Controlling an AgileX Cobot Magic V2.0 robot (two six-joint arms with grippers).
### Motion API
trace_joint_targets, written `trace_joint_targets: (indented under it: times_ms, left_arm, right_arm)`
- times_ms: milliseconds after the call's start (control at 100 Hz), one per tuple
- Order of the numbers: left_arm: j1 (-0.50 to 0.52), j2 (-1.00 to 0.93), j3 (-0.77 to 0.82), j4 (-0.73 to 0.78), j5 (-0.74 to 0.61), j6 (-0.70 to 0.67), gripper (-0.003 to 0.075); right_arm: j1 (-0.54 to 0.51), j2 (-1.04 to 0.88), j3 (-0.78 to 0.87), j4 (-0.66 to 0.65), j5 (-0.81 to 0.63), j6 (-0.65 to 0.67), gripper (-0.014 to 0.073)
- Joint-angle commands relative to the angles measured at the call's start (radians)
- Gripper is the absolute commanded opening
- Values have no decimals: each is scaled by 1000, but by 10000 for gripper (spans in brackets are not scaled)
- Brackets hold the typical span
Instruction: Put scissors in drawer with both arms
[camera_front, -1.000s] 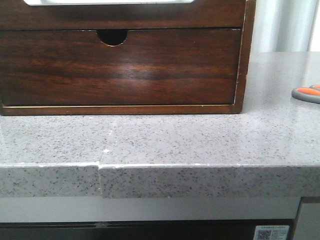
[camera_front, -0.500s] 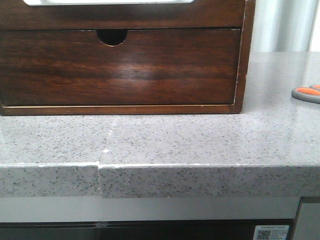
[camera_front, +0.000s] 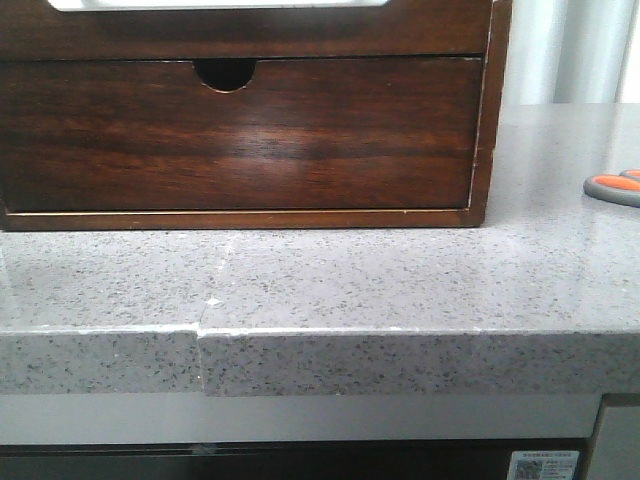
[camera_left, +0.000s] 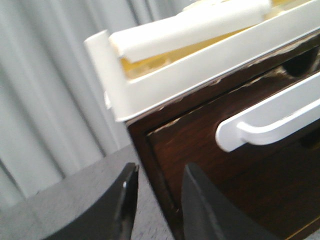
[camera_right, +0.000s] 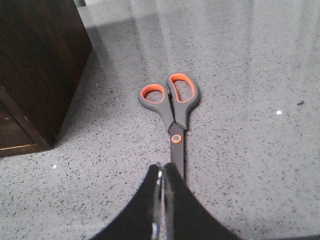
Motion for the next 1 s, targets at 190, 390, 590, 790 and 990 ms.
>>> trace_joint_targets:
  times_ms: [190,390,590,790,990]
  left_arm:
    - [-122,182,-125,363,-181,-6,210]
    - [-173,260,-184,623,-195,-4,209]
    - [-184,347,-248,699,-192,-2,210]
    - [-184,421,-293,752,-189,-2,303]
    - [-184,460,-305,817,-170,0,325]
  right_arm:
    - [-3,18,-33,9,-76,0,-61]
    - [-3,18,-33,9,-76,0,-61]
    - [-3,18,-33,9,-76,0,-61]
    - [-3,18,-33,9,-76,0,-61]
    - [-2,18,-33,9,-76,0,-61]
